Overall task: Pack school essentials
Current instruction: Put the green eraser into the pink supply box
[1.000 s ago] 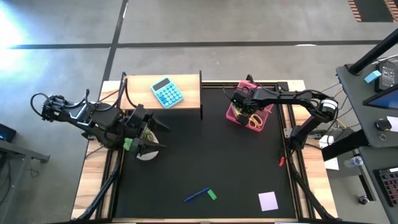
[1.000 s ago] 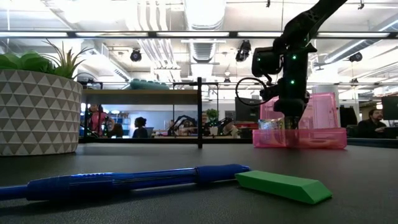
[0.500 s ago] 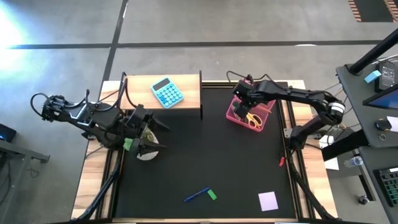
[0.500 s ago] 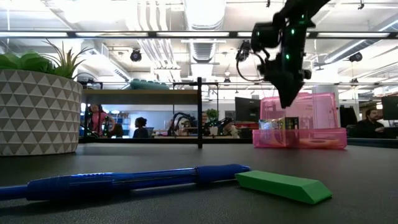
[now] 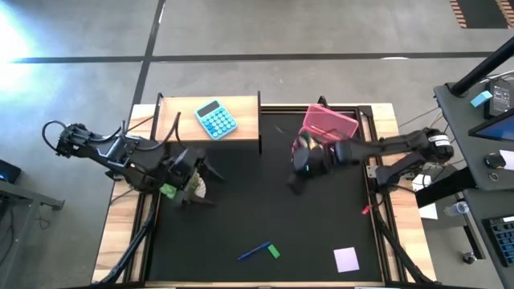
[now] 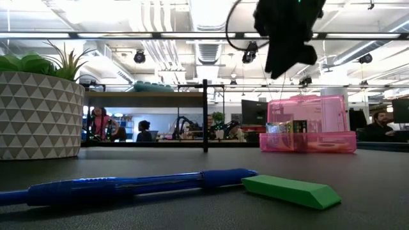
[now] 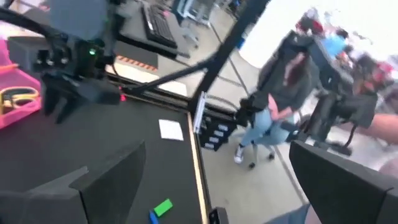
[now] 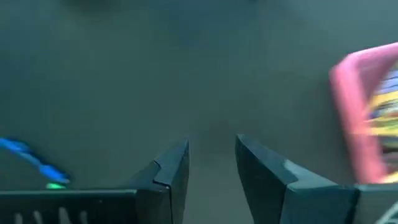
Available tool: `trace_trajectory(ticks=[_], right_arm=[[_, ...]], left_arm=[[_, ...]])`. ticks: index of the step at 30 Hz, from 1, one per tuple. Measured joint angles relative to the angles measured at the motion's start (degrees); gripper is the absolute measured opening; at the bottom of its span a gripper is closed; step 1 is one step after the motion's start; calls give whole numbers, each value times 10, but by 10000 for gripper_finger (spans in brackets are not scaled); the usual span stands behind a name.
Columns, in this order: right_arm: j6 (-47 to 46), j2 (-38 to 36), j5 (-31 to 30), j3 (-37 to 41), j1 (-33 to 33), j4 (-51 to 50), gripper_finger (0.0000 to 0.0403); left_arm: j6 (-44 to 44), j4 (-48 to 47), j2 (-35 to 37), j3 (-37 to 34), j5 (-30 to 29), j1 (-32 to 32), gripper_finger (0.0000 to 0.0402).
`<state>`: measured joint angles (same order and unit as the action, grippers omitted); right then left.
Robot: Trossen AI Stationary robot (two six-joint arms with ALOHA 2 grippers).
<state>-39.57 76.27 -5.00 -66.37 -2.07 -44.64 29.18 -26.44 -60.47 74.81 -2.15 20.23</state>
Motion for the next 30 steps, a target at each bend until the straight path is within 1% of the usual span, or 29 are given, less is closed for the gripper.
trace_trajectory(ticks=[6, 8, 11, 14, 16, 20, 23, 25, 30], right_arm=[[-149, 35, -68, 0, -119, 59, 130], [-191, 52, -71, 0, -147, 71, 130], [-247, 84, -66, -5, -180, 77, 130], [-270, 117, -53, -25, -202, 78, 134], [-280, 139, -40, -42, -213, 78, 144], [-280, 188, -12, -91, -234, 75, 178], [-303, 222, -5, -137, -247, 60, 203], [-315, 243, -4, -166, -255, 41, 214], [-347, 296, -4, -236, -269, -14, 221]], left_arm=[[-11, -15, -13, 0, 3, 0, 380], [-3, -23, -17, 0, 3, 0, 380], [32, -33, -20, -1, 3, 0, 380], [35, -32, -23, -1, 3, 1, 380], [46, -30, -25, -1, 2, 1, 380], [62, -31, -26, -1, -9, 1, 380], [104, -31, -28, -1, -14, 0, 380], [111, -31, -27, -2, -14, 0, 380], [139, -31, -27, -2, -14, 1, 380]])
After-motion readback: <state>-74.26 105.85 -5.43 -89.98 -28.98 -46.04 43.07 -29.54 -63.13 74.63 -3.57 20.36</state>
